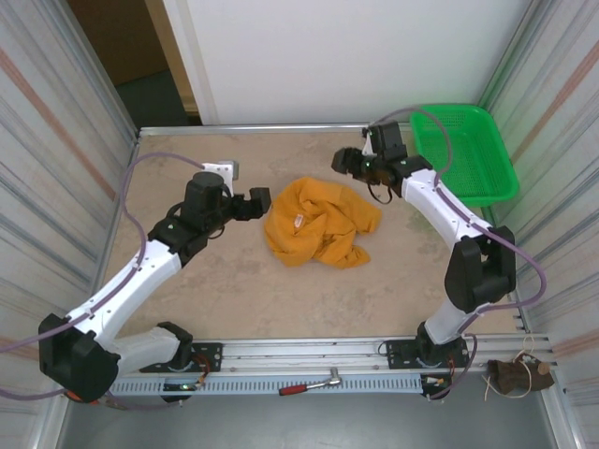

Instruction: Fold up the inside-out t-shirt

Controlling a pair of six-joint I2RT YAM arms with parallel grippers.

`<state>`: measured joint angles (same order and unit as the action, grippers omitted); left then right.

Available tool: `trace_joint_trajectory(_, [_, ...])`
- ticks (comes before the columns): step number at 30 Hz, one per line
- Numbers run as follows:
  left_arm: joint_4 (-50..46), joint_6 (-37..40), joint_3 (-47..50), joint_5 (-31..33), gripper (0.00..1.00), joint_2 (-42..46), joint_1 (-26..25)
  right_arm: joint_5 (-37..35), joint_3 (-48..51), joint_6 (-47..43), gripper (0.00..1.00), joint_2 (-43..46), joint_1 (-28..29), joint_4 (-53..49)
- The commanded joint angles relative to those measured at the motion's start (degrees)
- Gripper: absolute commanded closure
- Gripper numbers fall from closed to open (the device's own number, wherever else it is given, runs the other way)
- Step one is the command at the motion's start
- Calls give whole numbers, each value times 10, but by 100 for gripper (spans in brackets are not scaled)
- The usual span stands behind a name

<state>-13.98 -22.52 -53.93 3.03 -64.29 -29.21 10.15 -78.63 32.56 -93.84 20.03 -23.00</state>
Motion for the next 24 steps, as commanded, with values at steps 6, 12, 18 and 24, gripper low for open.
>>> trace_joint_trajectory(6, [4,-39,82,-40,1,-9,-46,-25,128,-11,35,76,28,25])
trace_joint_trajectory(12, [27,-120,81,38,1,-102,-136,-33,115,-24,36,23,92,36])
trace_joint_trajectory(18, [33,-187,71,128,1,-170,-178,-33,31,-54,36,-69,122,8])
trace_joint_trajectory(24, [111,-184,84,135,7,-220,-167,-35,-34,-60,51,-172,124,-1])
